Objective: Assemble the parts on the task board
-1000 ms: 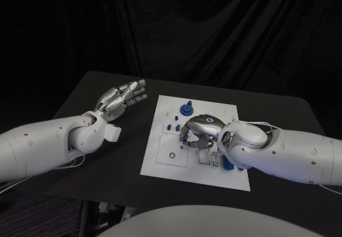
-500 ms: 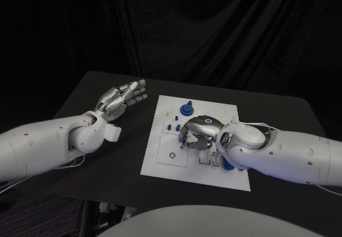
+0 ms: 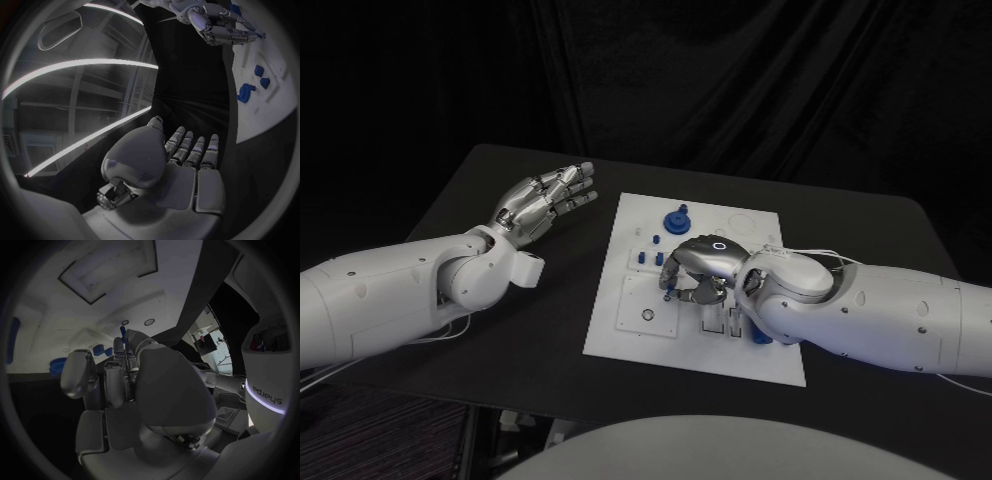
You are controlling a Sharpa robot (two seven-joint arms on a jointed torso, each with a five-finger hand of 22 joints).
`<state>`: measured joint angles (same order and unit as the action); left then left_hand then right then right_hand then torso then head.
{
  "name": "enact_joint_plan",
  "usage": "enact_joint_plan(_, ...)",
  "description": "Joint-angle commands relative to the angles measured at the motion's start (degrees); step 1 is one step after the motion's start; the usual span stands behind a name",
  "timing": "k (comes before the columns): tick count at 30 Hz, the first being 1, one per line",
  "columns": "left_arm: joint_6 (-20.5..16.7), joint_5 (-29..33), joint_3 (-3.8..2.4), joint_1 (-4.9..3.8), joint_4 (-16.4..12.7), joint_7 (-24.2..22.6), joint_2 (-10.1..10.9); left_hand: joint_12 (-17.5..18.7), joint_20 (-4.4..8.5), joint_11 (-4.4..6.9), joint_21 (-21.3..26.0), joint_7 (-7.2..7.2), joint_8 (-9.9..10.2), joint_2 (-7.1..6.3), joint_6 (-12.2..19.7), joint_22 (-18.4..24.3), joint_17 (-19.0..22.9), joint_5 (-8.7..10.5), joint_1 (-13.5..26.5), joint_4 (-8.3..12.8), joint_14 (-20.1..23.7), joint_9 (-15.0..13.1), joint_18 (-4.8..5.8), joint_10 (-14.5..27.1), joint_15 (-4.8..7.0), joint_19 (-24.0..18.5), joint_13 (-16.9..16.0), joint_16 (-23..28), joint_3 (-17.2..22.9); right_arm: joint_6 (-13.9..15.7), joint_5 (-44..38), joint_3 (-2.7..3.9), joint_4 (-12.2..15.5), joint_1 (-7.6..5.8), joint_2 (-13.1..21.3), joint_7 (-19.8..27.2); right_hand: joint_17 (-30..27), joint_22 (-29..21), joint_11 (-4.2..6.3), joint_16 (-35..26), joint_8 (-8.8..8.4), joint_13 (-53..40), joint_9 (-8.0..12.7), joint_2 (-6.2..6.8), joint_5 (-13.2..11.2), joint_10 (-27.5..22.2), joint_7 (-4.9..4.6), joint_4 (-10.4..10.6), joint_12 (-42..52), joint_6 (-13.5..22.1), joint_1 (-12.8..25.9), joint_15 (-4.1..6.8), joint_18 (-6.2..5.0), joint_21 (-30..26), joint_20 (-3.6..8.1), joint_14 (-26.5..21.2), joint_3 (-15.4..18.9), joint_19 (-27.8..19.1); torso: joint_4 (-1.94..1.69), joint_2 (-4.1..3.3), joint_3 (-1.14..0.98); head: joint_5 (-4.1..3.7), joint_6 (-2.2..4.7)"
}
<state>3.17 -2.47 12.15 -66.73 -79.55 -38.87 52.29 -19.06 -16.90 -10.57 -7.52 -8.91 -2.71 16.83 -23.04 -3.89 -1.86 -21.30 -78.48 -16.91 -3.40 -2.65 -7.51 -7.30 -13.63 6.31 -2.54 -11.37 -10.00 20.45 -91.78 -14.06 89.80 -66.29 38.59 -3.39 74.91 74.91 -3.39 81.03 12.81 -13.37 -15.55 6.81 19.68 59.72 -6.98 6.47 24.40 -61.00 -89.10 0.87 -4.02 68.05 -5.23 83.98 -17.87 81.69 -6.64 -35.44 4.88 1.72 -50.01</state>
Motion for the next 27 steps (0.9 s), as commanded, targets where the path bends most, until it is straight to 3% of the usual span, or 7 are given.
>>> enact_joint_plan(1, 0.86, 0.10, -0.05, 0.09, -0.04, -4.10, -0.14, -0.24, 0.01, -0.42, -0.27, -2.96, -0.33, -0.04, -0.41, -0.05, -0.05, -0.21, -0.59, 0.05, -0.27, -0.08, 0.97, 0.04, -0.13, 0.25, -0.10, -0.36, 0.33, 0.15, -0.46, 0.03, -0.03, 0.23, -0.10, -0.37, 1.48, 8.82, 0.19, -0.03, -0.35, -0.09, -0.10, -0.47, -0.16, 0.60, 0.00, -0.20, 0.15, 0.25, -0.23, 0.23, -0.70, 0.02, 0.32, 2.01, 0.03, 0.06, 0.00, 0.01, -0.01, -0.12, 0.01)
enact_joint_plan(10, 1.00, 0.10, -0.05, 0.10, -0.01, -4.01, -0.25, -0.25, 0.01, -0.47, -0.32, -3.01, -0.36, -0.03, -0.53, -0.07, -0.05, -0.22, -0.59, 0.05, -0.29, -0.09, 0.99, 0.03, -0.16, 0.30, -0.09, -0.38, 0.37, -0.06, -0.46, 0.03, -0.19, 0.63, -0.25, -0.28, 1.40, 8.81, 0.17, -0.09, -0.41, -0.06, -0.13, -0.46, -0.20, 0.59, -0.01, -0.27, 0.08, 0.33, -0.28, 0.24, -0.71, -0.01, 0.32, 1.99, -0.01, 0.05, -0.04, -0.01, 0.01, -0.59, 0.01)
enact_joint_plan(27, 1.22, 0.10, -0.06, 0.11, 0.05, -3.59, -0.38, -0.30, 0.01, -0.52, -0.36, -3.07, -0.38, -0.02, -0.60, -0.09, -0.06, -0.26, -0.60, 0.05, -0.34, -0.10, 1.02, 0.00, -0.21, 0.35, -0.09, -0.47, 0.43, -0.37, -0.46, 0.03, -0.49, 0.95, -0.56, -0.16, 1.25, 8.80, 0.17, -0.19, -0.43, -0.04, -0.18, -0.51, -0.21, 0.62, -0.02, -0.32, 0.03, 0.33, -0.32, 0.23, -0.72, -0.07, 0.32, 1.95, -0.06, 0.03, 0.01, -0.07, -0.06, -0.49, 0.01)
